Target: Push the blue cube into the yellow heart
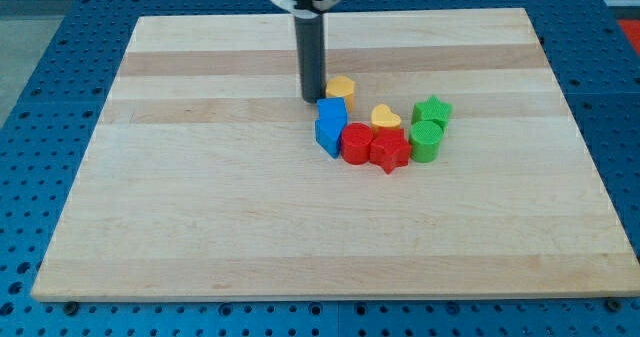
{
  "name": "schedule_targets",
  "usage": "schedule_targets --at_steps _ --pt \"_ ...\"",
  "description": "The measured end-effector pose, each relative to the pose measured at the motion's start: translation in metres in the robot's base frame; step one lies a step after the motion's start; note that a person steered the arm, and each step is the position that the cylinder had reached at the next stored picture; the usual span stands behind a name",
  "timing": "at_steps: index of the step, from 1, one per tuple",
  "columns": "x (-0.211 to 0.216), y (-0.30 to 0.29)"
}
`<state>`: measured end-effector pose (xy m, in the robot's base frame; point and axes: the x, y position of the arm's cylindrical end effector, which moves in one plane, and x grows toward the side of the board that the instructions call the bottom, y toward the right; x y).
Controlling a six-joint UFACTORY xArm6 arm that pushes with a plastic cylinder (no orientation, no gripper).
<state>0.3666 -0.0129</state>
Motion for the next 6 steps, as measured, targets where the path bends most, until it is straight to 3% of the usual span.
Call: schedule_targets --at_steps 2,4,6 --pt "0.002 0.044" --pt "0.002 -0.047" --pt "0.045 -0.056"
